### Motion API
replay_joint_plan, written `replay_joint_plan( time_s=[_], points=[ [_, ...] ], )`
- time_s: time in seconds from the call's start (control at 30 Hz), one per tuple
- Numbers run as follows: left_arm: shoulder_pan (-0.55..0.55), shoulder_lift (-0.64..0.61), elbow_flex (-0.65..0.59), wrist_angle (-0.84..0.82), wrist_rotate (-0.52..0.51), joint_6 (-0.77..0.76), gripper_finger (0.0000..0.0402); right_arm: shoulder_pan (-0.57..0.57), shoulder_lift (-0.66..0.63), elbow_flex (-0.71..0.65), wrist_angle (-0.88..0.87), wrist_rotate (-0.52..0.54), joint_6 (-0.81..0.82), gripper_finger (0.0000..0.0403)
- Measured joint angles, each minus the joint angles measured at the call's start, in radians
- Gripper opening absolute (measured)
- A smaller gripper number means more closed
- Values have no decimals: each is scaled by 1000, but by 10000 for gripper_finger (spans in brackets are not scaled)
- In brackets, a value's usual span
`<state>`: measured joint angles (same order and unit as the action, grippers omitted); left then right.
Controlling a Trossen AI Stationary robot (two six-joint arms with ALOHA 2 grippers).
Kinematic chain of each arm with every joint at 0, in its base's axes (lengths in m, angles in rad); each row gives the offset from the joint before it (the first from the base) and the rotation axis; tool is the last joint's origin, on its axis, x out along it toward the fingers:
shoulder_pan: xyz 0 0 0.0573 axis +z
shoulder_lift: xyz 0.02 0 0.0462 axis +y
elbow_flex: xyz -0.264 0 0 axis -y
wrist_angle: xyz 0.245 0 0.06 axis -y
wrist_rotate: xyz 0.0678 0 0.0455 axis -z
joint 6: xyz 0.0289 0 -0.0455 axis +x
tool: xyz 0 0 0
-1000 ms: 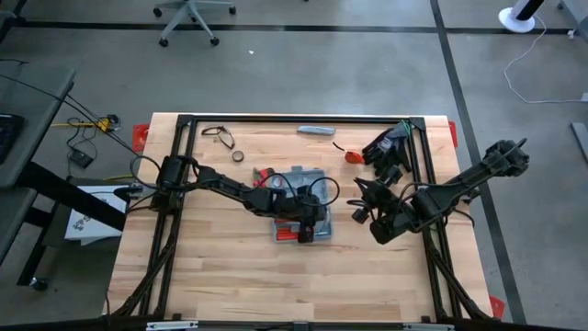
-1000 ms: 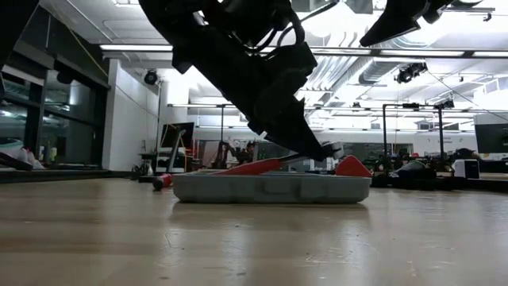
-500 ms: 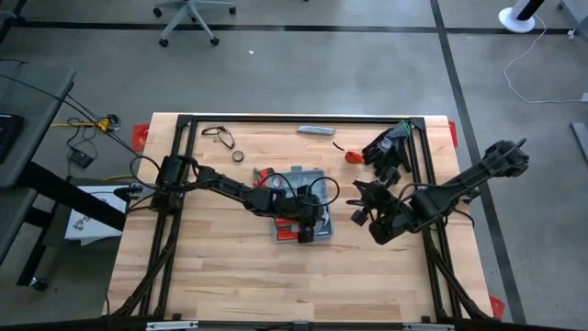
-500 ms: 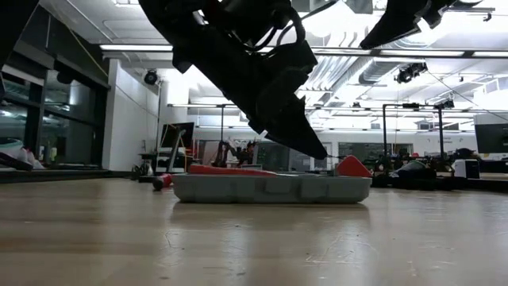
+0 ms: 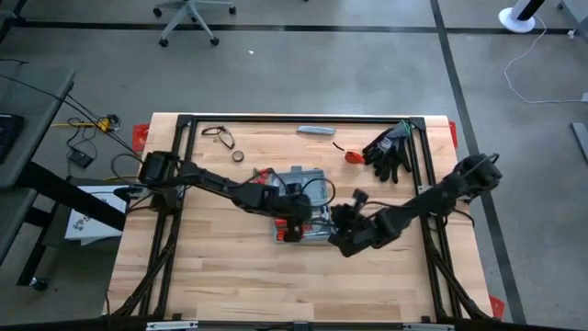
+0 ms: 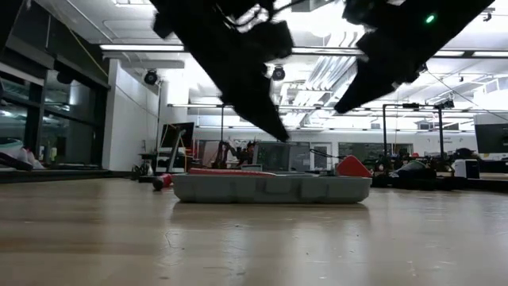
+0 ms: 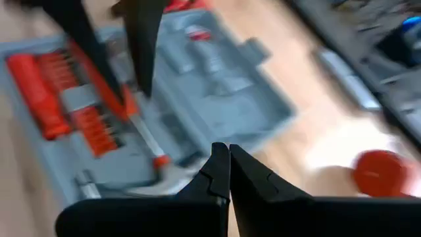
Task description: Prefit tool cases
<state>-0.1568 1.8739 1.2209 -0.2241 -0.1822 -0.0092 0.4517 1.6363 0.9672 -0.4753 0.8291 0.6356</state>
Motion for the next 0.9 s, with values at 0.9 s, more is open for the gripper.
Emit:
replay_joint_plan(
  time_s=[0.9],
  points=[
    [-131, -215, -320, 74, -295, -206, 60, -129, 182, -4, 282, -276, -164, 0]
  ],
)
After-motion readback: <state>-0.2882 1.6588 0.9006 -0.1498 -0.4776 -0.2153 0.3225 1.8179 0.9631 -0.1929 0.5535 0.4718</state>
